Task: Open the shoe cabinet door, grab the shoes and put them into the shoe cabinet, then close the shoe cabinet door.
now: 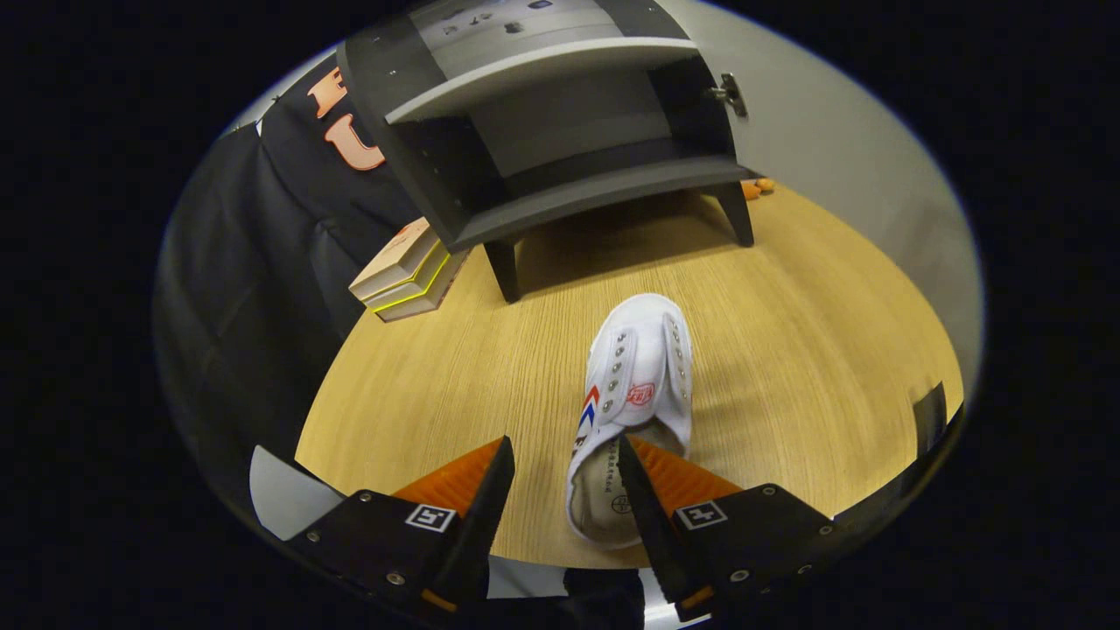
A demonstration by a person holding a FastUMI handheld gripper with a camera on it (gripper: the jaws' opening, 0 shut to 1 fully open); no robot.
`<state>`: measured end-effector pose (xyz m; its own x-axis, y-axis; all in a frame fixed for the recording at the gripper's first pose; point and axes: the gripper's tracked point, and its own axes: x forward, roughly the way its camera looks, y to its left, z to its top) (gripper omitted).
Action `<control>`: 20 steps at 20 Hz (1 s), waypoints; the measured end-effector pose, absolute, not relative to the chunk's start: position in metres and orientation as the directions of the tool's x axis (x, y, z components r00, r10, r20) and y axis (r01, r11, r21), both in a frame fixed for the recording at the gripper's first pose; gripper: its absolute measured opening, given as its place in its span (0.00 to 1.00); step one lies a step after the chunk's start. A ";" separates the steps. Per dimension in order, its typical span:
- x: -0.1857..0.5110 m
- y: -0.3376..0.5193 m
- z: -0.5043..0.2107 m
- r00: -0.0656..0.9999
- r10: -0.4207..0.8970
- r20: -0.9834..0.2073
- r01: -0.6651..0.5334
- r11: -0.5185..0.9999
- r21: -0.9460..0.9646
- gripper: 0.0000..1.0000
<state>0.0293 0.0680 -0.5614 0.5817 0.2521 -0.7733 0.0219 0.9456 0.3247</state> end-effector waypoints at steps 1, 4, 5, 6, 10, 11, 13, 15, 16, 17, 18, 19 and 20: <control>0.029 0.069 -0.568 0.576 0.254 -0.777 0.024 0.945 0.327 0.77; 0.041 0.078 -0.583 0.554 0.273 -0.786 0.024 0.939 0.343 0.71; 0.043 0.081 -0.588 0.542 0.285 -0.790 0.020 0.936 0.351 0.68; 0.046 0.083 -0.592 0.536 0.291 -0.792 0.010 0.936 0.351 0.61; 0.057 0.069 -0.602 0.545 0.226 -0.807 0.042 0.955 0.295 0.20; 0.056 0.068 -0.602 0.537 0.226 -0.813 0.051 0.953 0.299 0.14; 0.057 0.067 -0.601 0.532 0.227 -0.816 0.059 0.951 0.303 0.07; 0.057 0.067 -0.598 0.535 0.220 -0.816 0.054 0.955 0.292 0.01; 0.061 0.066 -0.595 0.543 0.210 -0.813 0.029 0.963 0.268 0.00; 0.063 0.062 -0.592 0.549 0.196 -0.812 -0.003 0.972 0.233 0.00; 0.066 0.060 -0.584 0.560 0.191 -0.806 -0.024 0.976 0.215 0.00; 0.070 0.060 -0.573 0.564 0.209 -0.799 -0.025 0.971 0.236 0.00; 0.074 0.064 -0.561 0.573 0.235 -0.785 -0.012 0.960 0.279 0.00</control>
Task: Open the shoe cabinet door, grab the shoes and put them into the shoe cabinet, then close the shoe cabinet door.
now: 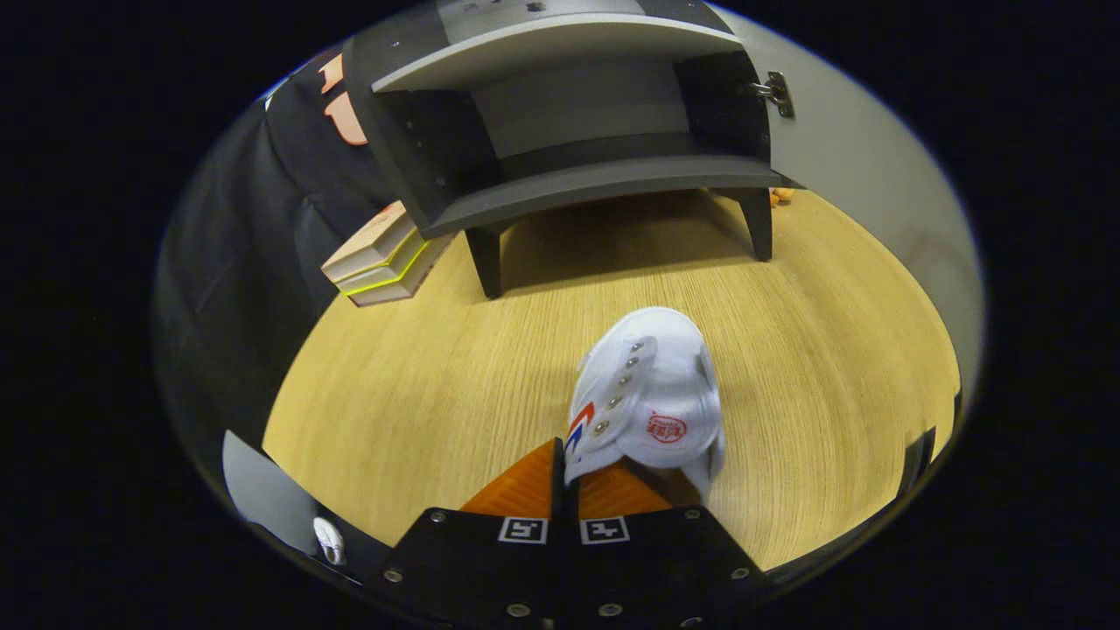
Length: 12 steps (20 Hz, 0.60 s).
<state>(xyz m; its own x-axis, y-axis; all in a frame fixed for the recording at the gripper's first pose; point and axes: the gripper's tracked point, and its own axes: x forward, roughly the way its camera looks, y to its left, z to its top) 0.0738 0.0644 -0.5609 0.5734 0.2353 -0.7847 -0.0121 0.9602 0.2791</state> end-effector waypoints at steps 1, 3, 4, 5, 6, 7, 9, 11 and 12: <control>0.080 0.066 -0.548 0.590 0.248 -0.768 0.008 0.950 0.313 0.00; 0.088 0.061 -0.525 0.617 0.244 -0.748 0.014 0.947 0.320 0.00; 0.091 0.059 -0.510 0.632 0.234 -0.739 0.003 0.953 0.304 0.00; 0.092 0.060 -0.495 0.641 0.230 -0.732 -0.016 0.958 0.287 0.00; 0.094 0.063 -0.481 0.652 0.234 -0.721 -0.036 0.960 0.278 0.00; 0.097 0.065 -0.466 0.664 0.242 -0.708 -0.052 0.959 0.278 0.00; 0.100 0.068 -0.434 0.686 0.252 -0.682 -0.079 0.958 0.276 0.00; 0.108 0.067 -0.400 0.717 0.250 -0.650 -0.102 0.961 0.257 0.00; 0.113 0.066 -0.385 0.732 0.247 -0.635 -0.111 0.963 0.247 0.00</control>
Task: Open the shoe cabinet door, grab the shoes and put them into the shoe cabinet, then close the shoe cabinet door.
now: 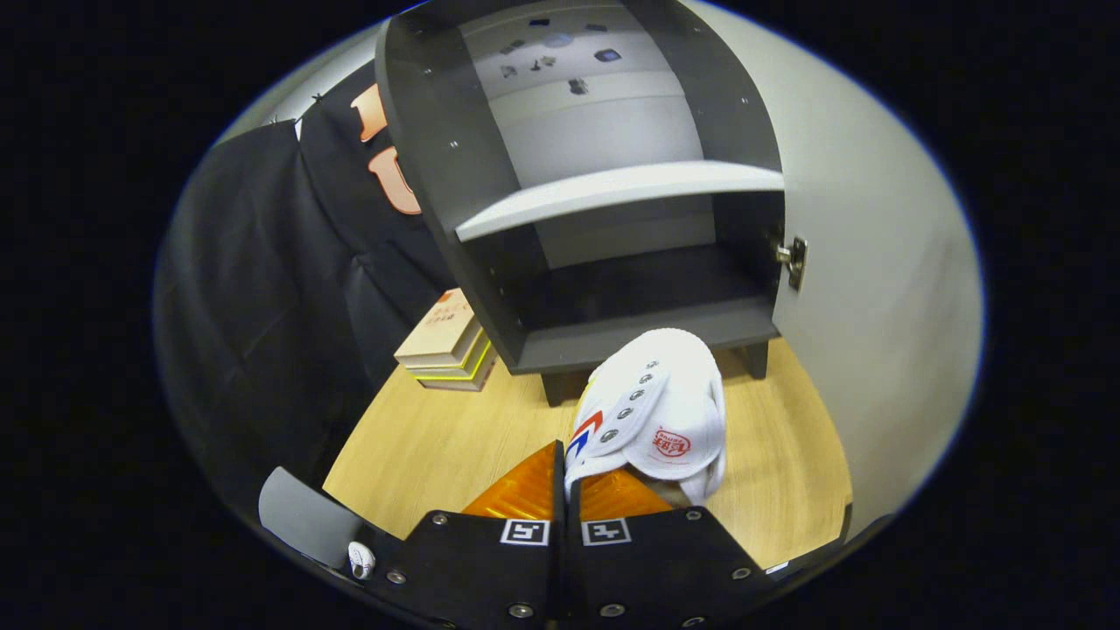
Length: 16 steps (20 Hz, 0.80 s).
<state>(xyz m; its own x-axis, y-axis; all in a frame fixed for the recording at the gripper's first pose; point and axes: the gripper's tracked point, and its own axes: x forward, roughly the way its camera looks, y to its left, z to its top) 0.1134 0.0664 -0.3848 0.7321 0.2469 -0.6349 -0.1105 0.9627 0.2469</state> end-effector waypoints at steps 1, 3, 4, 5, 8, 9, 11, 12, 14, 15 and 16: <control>0.118 0.064 -0.368 0.747 0.246 -0.618 -0.119 0.963 0.240 0.00; 0.137 0.064 -0.336 0.773 0.251 -0.582 -0.136 0.962 0.235 0.00; 0.148 0.065 -0.322 0.787 0.253 -0.563 -0.141 0.962 0.235 0.00; 0.159 0.065 -0.309 0.797 0.255 -0.547 -0.145 0.961 0.237 0.00; 0.190 0.063 -0.281 0.825 0.255 -0.504 -0.150 0.959 0.240 0.00; 0.200 0.063 -0.275 0.830 0.257 -0.495 -0.153 0.959 0.240 0.00; 0.218 0.064 -0.268 0.833 0.263 -0.486 -0.162 0.957 0.240 0.00; 0.228 0.066 -0.264 0.832 0.269 -0.485 -0.170 0.956 0.237 0.00; 0.248 0.068 -0.262 0.829 0.279 -0.486 -0.181 0.954 0.238 0.00; 0.257 0.070 -0.262 0.826 0.283 -0.488 -0.182 0.952 0.245 0.00; 0.266 0.072 -0.261 0.824 0.287 -0.488 -0.184 0.951 0.249 0.00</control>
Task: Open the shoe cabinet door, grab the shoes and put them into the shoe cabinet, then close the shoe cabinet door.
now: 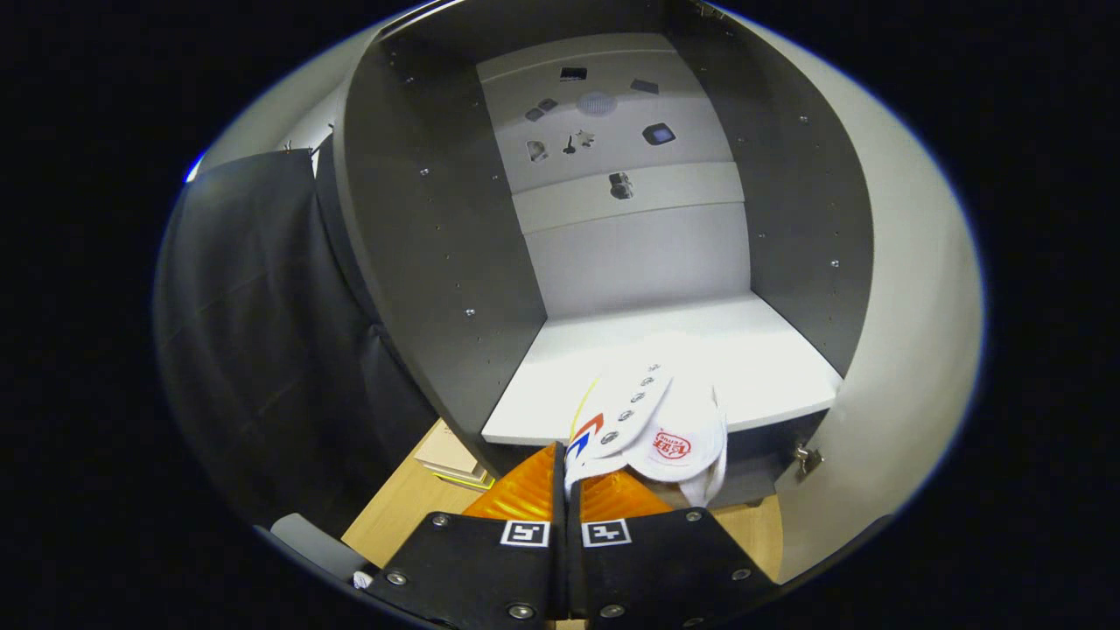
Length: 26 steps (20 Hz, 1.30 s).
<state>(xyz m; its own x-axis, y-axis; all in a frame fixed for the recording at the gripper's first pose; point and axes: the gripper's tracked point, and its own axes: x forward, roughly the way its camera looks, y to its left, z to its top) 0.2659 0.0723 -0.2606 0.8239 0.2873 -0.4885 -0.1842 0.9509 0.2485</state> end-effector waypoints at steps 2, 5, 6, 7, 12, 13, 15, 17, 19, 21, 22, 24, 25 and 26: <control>0.280 0.073 -0.258 0.823 0.293 -0.486 -0.189 0.949 0.251 0.00; 0.316 0.077 -0.260 0.821 0.298 -0.488 -0.190 0.947 0.258 0.00; 0.327 0.079 -0.261 0.818 0.298 -0.491 -0.190 0.947 0.259 0.00; 0.337 0.080 -0.261 0.818 0.297 -0.493 -0.188 0.948 0.258 0.00; 0.382 0.082 -0.278 0.800 0.294 -0.523 -0.188 0.951 0.247 0.00; 0.390 0.084 -0.281 0.793 0.299 -0.530 -0.191 0.950 0.249 0.00; 0.405 0.084 -0.285 0.794 0.288 -0.534 -0.190 0.954 0.232 0.00; 0.419 0.084 -0.288 0.794 0.280 -0.540 -0.182 0.956 0.228 0.00; 0.433 0.086 -0.294 0.787 0.280 -0.549 -0.174 0.956 0.238 0.00; 0.438 0.089 -0.300 0.775 0.287 -0.563 -0.171 0.953 0.250 0.00; 0.437 0.087 -0.299 0.779 0.274 -0.564 -0.165 0.957 0.237 0.00; 0.436 0.086 -0.298 0.778 0.246 -0.578 -0.152 0.967 0.206 0.05; 0.436 0.085 -0.297 0.781 0.230 -0.580 -0.146 0.971 0.188 0.07; 0.435 0.086 -0.293 0.786 0.216 -0.579 -0.139 0.975 0.175 0.11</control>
